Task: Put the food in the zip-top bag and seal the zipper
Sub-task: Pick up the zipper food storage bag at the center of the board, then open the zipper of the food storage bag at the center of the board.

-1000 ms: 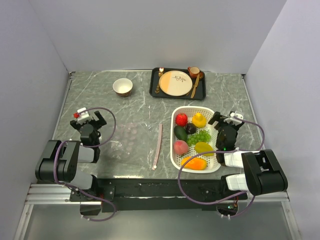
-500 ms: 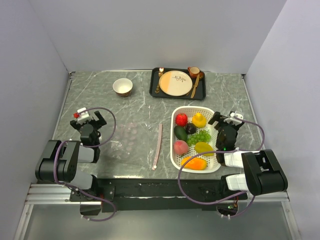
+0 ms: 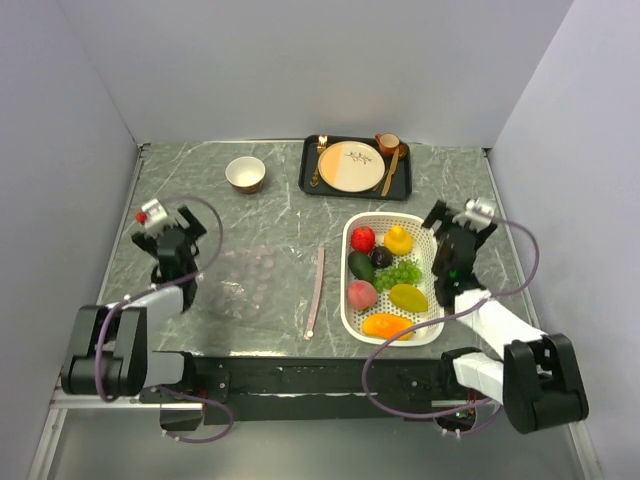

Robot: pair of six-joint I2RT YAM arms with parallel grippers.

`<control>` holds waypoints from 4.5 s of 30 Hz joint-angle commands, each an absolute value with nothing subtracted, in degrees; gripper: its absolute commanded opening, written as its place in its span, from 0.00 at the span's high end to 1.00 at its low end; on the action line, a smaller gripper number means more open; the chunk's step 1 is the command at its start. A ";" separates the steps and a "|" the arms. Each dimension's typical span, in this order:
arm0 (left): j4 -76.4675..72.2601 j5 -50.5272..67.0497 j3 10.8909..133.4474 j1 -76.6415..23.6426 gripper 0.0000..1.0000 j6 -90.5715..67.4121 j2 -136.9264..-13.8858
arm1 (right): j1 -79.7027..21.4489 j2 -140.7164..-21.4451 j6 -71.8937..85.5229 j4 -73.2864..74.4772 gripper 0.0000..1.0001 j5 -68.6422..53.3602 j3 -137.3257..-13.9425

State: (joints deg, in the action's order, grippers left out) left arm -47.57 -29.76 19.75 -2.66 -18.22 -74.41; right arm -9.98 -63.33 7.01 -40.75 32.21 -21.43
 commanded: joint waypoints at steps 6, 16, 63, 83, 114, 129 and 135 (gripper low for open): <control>4.49 -26.13 47.11 -2.46 0.01 -34.64 -68.57 | -10.37 -57.40 16.26 -5.37 0.00 29.19 -37.88; 10.18 6.48 48.51 -1.93 0.01 -33.13 -62.58 | -10.46 -52.38 20.13 4.64 0.00 6.26 -42.97; 23.98 -21.94 54.39 -54.21 0.01 -44.11 -79.87 | -10.46 -60.21 26.01 21.97 0.01 4.39 -45.97; 22.59 -25.41 61.08 -58.89 0.35 -49.30 -96.33 | -10.28 -56.78 25.22 24.08 0.00 8.70 -46.93; 28.47 -32.78 63.37 -58.89 0.99 -52.47 -94.40 | -10.20 -54.06 24.96 22.77 0.24 -4.98 -44.65; 29.27 -34.72 60.47 -56.43 0.99 -50.27 -77.70 | -29.33 -60.01 37.44 5.99 0.32 -21.53 -41.57; 28.04 -33.75 58.45 -55.72 0.99 -50.36 -75.59 | -34.01 -68.62 38.58 1.41 0.32 -22.06 -45.87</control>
